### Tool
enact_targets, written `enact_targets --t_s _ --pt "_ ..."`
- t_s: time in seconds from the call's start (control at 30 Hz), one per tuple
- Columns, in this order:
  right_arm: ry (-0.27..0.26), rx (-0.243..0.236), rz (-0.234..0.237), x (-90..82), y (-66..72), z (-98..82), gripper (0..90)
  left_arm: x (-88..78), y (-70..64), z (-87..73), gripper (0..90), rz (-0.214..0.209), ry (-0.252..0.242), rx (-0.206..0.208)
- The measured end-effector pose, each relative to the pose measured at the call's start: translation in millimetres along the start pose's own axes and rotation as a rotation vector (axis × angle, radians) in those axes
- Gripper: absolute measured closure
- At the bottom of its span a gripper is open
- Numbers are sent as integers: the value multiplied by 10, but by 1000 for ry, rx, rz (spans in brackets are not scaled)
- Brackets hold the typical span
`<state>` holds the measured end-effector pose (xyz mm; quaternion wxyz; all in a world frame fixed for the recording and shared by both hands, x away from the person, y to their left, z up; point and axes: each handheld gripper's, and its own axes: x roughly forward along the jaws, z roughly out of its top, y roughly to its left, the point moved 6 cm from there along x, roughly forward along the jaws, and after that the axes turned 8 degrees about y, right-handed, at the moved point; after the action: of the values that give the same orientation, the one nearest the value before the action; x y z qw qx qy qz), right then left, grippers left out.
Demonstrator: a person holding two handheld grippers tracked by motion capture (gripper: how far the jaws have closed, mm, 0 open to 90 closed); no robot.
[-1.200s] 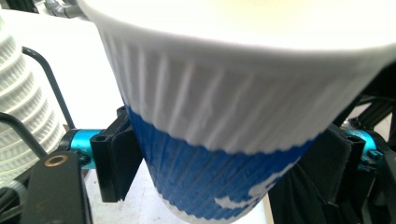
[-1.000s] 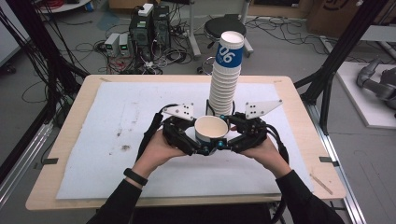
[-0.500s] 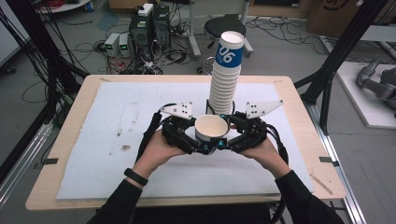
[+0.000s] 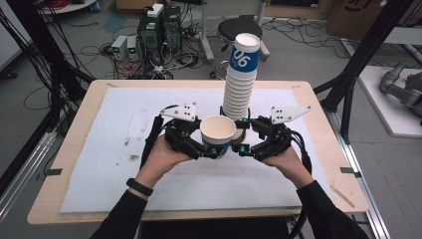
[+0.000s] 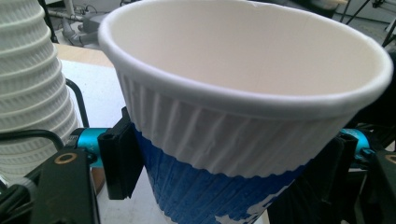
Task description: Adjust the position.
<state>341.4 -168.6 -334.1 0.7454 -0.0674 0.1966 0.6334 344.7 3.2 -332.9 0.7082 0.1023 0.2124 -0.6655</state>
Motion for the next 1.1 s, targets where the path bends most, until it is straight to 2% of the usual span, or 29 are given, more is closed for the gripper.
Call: enact_targets --t_s 0.3,0.53,0.9,0.97,1.1 --pt "39 -16 -13 85 -14 -88 188 -69 0 50 256 26 -34 -7" --pt "71 -21 -12 185 -3 -144 192 -73 -7 71 256 26 -40 -4" --pt "90 -25 8 345 66 -173 198 -13 -37 95 256 18 -48 -3" --pt "91 -27 12 366 71 -177 252 2 -42 98 256 13 -50 -3" --pt "86 -27 8 398 78 -177 299 15 -51 104 256 9 -54 -3"
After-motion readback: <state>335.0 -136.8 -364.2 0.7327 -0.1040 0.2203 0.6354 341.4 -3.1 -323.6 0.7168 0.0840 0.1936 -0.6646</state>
